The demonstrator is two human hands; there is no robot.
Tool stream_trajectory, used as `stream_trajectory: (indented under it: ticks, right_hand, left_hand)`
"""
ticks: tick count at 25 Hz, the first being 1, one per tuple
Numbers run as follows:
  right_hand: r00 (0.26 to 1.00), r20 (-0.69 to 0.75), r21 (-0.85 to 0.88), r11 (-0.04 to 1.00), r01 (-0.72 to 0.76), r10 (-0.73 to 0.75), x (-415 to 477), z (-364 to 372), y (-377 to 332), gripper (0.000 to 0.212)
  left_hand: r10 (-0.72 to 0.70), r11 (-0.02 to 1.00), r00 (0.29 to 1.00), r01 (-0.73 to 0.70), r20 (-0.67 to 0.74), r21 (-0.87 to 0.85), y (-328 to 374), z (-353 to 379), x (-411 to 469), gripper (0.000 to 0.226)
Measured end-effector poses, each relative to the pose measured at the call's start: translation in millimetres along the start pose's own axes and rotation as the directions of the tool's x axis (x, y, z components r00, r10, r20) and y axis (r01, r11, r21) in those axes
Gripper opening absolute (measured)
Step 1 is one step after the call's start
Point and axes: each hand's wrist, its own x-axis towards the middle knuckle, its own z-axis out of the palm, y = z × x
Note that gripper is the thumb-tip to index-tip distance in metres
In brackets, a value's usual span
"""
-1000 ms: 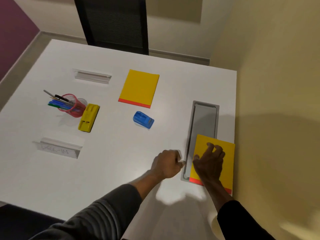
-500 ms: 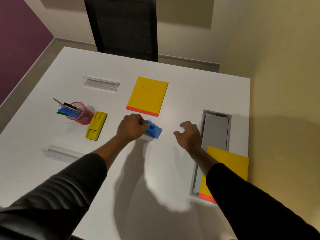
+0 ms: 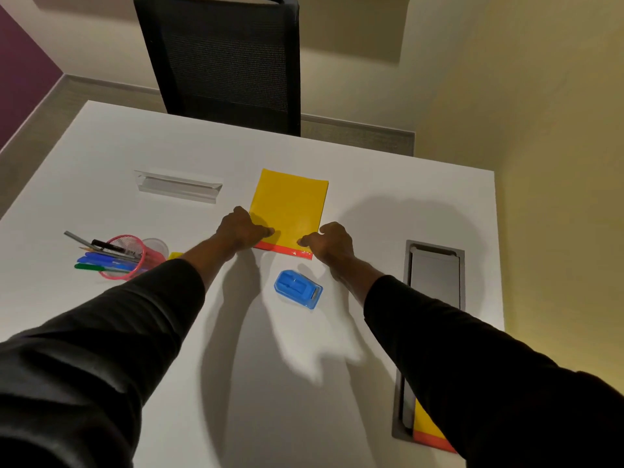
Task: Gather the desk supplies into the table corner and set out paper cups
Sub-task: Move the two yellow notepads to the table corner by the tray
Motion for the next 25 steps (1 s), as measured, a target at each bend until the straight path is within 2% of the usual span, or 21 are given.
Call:
stream_trajectory:
  ticks: [2, 5, 7, 9, 12, 14, 16, 19, 22, 25]
  right_hand:
    - [0.999, -0.040, 0.030, 0.999, -0.019, 0.020, 9, 8, -2, 0.068]
    - [0.996, -0.066, 0.132, 0.990, -0.053, 0.062, 20, 18, -3, 0.070]
    - [0.993, -0.061, 0.197, 0.976, -0.090, 0.104, 23, 22, -3, 0.070]
    - [0.987, -0.056, 0.256, 0.958, -0.131, 0.150, 26, 24, 0, 0.067]
    - [0.978, -0.044, 0.350, 0.920, -0.175, 0.203, 35, 16, 7, 0.058]
    - [0.975, -0.048, 0.369, 0.911, -0.186, 0.219, 39, 7, 12, 0.043]
    - [0.978, -0.086, 0.349, 0.925, -0.147, 0.188, 40, 0, 16, 0.034]
    - [0.982, -0.154, 0.303, 0.951, -0.061, 0.112, 30, -12, 22, 0.042]
    - [0.969, -0.240, 0.256, 0.967, 0.010, 0.054, 7, -34, 36, 0.044]
    - [0.946, -0.322, 0.244, 0.969, 0.045, 0.038, -33, -64, 59, 0.044]
  left_hand:
    - [-0.017, 1.000, 1.000, 0.017, -0.008, 0.014, -1, 9, 12, 0.098]
    - [-0.038, 0.995, 0.992, 0.049, -0.121, 0.085, 2, 22, 23, 0.102]
    - [-0.106, 0.994, 0.979, 0.111, -0.173, 0.022, 4, 28, 28, 0.100]
    - [-0.171, 0.985, 0.971, 0.163, -0.165, -0.062, 4, 30, 31, 0.097]
    - [-0.214, 0.961, 0.967, 0.182, -0.141, -0.210, -5, 27, 37, 0.075]
    - [-0.224, 0.940, 0.966, 0.180, -0.126, -0.290, -10, 22, 38, 0.065]
    - [-0.196, 0.927, 0.975, 0.149, -0.103, -0.344, -7, 17, 34, 0.060]
    - [-0.105, 0.925, 0.979, 0.031, -0.176, -0.378, 9, 13, 12, 0.040]
    - [-0.011, 0.910, 0.978, -0.077, -0.210, -0.406, 34, 14, -30, 0.044]
    - [0.110, 0.920, 0.976, -0.172, -0.189, -0.352, 50, 30, -74, 0.050]
